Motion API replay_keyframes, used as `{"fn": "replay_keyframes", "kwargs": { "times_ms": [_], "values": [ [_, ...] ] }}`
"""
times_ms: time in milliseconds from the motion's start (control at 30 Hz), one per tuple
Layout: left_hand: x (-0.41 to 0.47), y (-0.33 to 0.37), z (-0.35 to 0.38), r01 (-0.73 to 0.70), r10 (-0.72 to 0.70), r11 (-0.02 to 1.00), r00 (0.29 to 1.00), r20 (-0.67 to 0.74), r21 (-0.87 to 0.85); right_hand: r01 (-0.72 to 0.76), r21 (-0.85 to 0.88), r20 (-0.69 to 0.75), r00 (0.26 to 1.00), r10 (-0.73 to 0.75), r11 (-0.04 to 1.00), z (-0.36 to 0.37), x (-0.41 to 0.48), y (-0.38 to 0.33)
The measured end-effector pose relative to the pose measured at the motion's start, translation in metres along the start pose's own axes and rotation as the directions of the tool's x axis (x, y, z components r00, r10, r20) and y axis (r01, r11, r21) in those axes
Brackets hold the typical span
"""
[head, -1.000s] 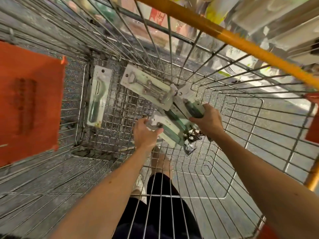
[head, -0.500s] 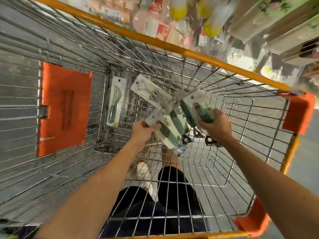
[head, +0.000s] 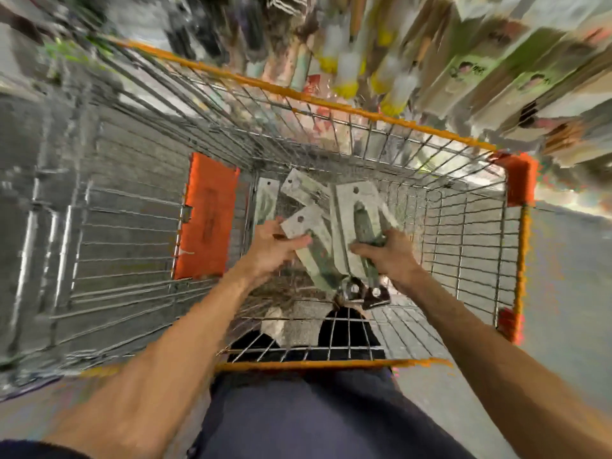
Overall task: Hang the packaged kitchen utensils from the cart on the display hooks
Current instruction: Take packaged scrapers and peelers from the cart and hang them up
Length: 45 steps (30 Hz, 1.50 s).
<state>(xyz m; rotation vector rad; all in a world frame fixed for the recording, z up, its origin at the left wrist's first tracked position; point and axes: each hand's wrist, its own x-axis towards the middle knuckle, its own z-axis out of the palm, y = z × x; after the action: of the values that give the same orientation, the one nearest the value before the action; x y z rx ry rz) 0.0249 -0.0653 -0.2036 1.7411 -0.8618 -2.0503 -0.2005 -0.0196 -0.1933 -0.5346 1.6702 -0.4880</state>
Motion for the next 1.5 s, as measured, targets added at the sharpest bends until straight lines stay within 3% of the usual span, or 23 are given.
{"fn": "replay_keyframes", "kwargs": {
  "times_ms": [300,567,767,933,1100,1200,1367,1500],
  "values": [
    [-0.127,0.029,-0.061,-0.267,0.276,0.948,0.961,0.028,-0.172,0.228,0.238,-0.089,0.973,-0.213,0.944,0.095,-0.137,-0.029],
    [-0.238,0.071,-0.068,-0.544,0.565,0.822,0.817,0.119,-0.169,0.461,0.399,-0.138,0.885,-0.445,0.793,0.115,-0.24,-0.049],
    [-0.29,0.102,-0.033,-0.635,0.651,0.758,0.732,0.199,-0.148,0.548,0.469,-0.171,0.825,-0.538,0.693,0.091,-0.296,-0.053],
    [-0.312,0.115,0.027,-0.681,0.672,0.722,0.647,0.36,-0.125,0.64,0.468,-0.29,0.763,-0.578,0.61,0.045,-0.326,-0.045],
    [-0.328,0.116,0.124,-0.725,0.683,0.68,0.575,0.451,-0.105,0.691,0.436,-0.453,0.722,-0.523,0.576,-0.028,-0.352,-0.016],
    [-0.346,0.11,0.197,-0.802,0.722,0.596,0.513,0.463,-0.04,0.706,0.431,-0.538,0.701,-0.468,0.562,-0.082,-0.373,-0.002],
    [-0.377,0.112,0.308,-0.922,0.733,0.38,0.351,0.583,0.077,0.804,0.325,-0.646,0.573,-0.504,0.498,-0.188,-0.407,0.025],
    [-0.392,0.119,0.382,-0.937,0.737,0.341,0.316,0.598,0.074,0.836,0.251,-0.663,0.516,-0.543,0.488,-0.262,-0.434,0.041]
  ]
}}
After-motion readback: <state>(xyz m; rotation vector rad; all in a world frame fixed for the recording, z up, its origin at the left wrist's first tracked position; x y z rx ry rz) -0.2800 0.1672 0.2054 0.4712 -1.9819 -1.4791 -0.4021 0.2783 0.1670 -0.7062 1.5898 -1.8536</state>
